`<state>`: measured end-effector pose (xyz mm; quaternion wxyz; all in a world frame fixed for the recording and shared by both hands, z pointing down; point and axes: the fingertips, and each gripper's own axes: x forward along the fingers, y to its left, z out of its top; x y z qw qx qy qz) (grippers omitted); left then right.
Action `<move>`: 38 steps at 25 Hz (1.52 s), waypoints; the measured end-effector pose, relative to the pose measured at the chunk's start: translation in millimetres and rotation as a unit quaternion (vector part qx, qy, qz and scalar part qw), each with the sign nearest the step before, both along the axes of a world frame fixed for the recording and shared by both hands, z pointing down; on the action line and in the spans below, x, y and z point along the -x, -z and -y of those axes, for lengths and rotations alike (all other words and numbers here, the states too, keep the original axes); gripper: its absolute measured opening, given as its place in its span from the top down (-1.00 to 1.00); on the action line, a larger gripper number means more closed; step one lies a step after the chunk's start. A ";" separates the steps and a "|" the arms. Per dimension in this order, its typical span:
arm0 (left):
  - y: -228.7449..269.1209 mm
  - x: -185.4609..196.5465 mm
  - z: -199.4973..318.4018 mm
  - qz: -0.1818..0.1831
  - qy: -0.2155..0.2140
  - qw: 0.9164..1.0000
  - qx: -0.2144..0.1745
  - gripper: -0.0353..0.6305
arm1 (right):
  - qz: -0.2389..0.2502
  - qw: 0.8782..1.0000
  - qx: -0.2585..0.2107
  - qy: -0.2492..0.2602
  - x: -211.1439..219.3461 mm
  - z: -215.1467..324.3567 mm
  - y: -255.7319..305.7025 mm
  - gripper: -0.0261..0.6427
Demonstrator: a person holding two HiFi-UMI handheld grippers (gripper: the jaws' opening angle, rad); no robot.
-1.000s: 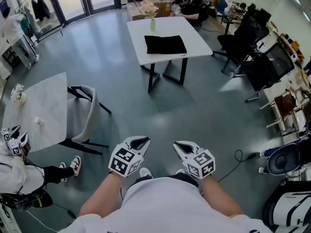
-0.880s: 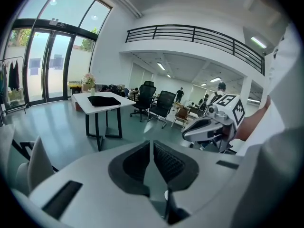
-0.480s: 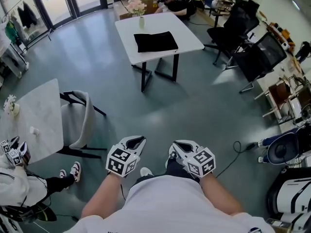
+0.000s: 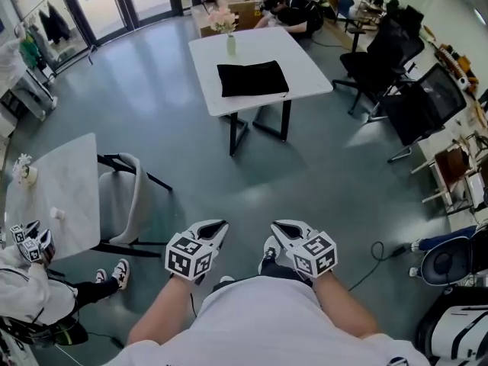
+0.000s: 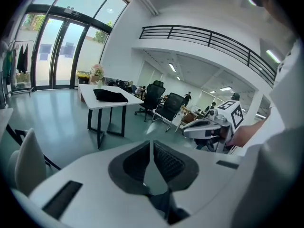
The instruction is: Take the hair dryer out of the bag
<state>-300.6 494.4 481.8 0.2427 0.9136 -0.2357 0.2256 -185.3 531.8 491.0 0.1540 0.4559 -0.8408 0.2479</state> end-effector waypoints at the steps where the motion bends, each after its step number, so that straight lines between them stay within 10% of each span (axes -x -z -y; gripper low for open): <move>1: 2.0 -7.6 10.2 0.001 0.003 1.000 -0.003 0.78 | 0.001 1.000 -0.003 0.005 -6.7 11.5 1.8 0.87; 11: 14.2 -113.1 98.8 0.033 -0.021 0.997 -0.069 0.78 | -0.014 1.000 -0.014 0.023 -100.6 98.9 6.3 0.87; 21: 7.0 -206.3 113.9 0.043 -0.058 0.996 -0.055 0.78 | -0.010 1.000 -0.010 0.013 -171.3 126.4 -2.8 0.87; 38: -11.0 -245.0 211.6 0.038 -0.045 0.998 -0.016 0.78 | -0.006 1.000 0.019 -0.020 -226.2 198.0 -21.4 0.87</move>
